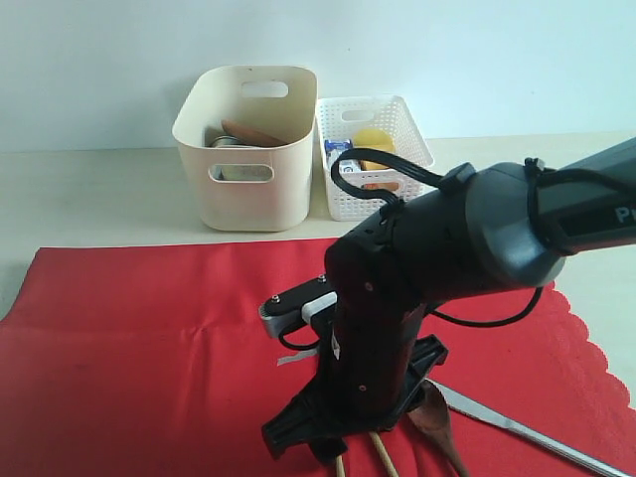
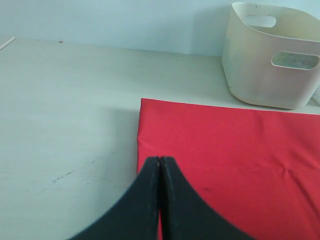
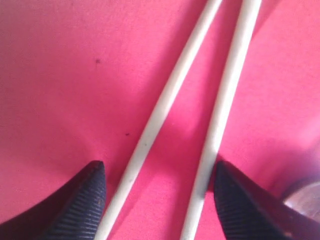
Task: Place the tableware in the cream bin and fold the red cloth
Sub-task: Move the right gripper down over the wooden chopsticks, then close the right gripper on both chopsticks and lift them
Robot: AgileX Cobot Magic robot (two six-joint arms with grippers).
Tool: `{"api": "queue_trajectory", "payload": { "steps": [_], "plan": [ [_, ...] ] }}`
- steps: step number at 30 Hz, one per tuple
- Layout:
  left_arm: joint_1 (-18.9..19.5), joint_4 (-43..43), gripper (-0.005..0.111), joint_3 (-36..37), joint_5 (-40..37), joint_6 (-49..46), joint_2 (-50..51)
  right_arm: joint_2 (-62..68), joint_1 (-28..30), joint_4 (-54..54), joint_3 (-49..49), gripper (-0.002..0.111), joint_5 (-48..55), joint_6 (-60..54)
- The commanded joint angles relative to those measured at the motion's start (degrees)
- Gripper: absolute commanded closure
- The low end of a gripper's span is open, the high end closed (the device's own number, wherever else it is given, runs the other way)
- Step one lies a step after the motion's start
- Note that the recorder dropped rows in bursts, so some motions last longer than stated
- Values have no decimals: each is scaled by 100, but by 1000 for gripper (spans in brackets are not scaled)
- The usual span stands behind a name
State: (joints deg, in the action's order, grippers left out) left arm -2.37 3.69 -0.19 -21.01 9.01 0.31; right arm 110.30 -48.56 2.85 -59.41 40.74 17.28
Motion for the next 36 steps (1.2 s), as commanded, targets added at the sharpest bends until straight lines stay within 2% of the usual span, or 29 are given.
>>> {"api": "queue_trajectory", "payload": {
  "steps": [1,4,11,15,28,32,36],
  "plan": [
    [9,5,107,19,64,-4,-31,243,-13,21,-38,48,78,-64],
    [9,5,107,19,64,-4,-31,369,-13,-4,-38,52,77,-172],
    [9,5,107,19,64,-4,-31,239,-13,-285,-38,93,98,-160],
    [9,5,107,19,64,-4,-31,45,-13,-285,-38,108,98,-160],
    [9,5,107,19,64,-4,-31,-1292,-13,-285,-49,108,-212,-277],
    [9,5,107,19,64,-4,-31,-1782,-13,-285,-286,108,-679,-678],
    [9,5,107,19,64,-4,-31,-1927,0,-321,-690,108,-1653,-960]
  ]
}}
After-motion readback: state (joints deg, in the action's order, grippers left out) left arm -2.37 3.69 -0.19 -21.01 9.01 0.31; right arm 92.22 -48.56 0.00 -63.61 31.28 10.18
